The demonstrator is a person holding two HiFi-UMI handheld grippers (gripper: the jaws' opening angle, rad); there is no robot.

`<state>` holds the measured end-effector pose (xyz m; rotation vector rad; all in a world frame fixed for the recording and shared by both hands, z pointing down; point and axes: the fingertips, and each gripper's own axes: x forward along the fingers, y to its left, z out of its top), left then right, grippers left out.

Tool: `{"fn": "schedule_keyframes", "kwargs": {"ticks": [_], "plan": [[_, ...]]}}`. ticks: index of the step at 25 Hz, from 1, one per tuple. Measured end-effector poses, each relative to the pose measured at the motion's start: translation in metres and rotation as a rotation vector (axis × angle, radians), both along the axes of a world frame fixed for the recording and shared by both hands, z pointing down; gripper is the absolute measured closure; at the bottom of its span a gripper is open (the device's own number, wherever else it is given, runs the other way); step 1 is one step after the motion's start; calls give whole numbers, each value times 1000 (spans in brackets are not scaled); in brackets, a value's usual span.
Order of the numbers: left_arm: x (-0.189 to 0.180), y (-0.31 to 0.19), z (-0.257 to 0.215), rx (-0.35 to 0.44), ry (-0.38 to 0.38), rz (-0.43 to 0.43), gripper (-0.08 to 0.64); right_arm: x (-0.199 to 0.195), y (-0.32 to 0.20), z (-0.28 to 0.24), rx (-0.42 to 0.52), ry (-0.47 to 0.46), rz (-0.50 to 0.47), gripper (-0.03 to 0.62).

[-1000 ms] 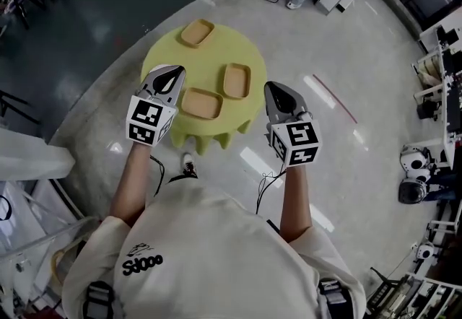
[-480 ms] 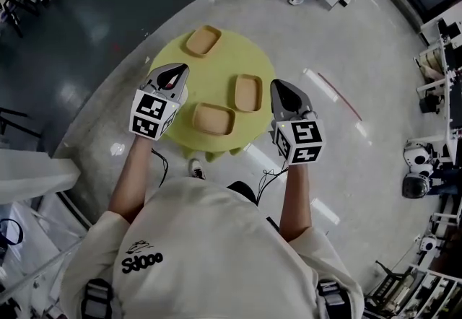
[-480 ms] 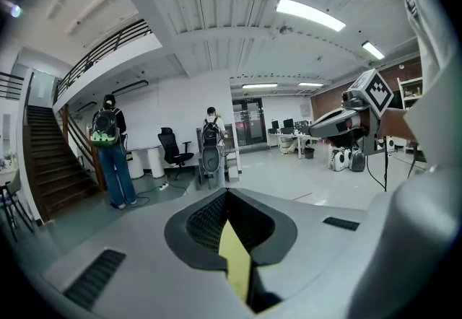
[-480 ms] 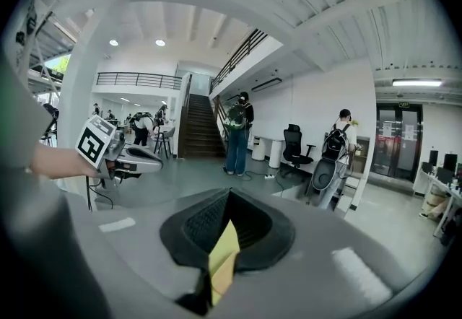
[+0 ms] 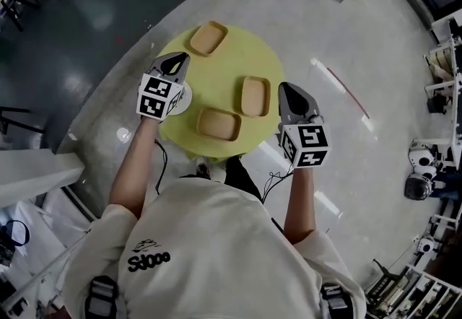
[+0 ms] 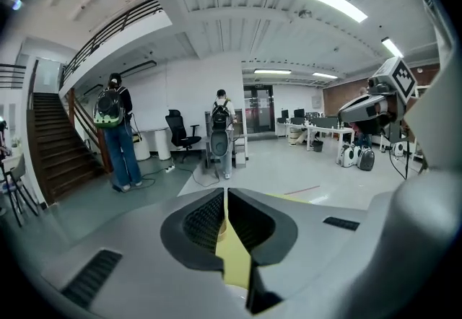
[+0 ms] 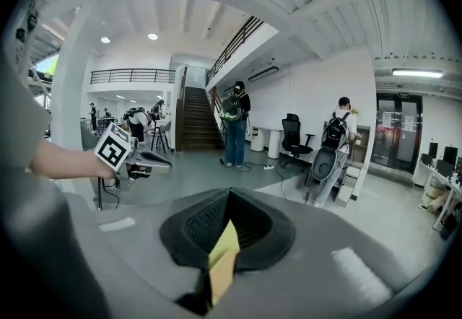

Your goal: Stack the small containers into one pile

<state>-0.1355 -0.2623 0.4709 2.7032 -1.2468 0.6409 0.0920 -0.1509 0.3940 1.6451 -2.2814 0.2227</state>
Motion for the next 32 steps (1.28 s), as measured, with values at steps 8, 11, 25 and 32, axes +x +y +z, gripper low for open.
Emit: {"fn": "schedule_keyframes", "kwargs": {"ticks": [8, 11, 25, 32], "plan": [[3, -67, 52, -93, -50, -52, 503, 14, -45, 24, -65, -8, -26, 583], [0, -90, 79, -138, -79, -64, 498, 16, -59, 39, -99, -21, -32, 583], [-8, -166, 202, -347, -148, -125, 466, 22, -100, 87, -203, -29, -47, 583], [-11, -181, 244, -424, -184, -164, 466, 31, -99, 101, -240, -32, -32, 583]]}}
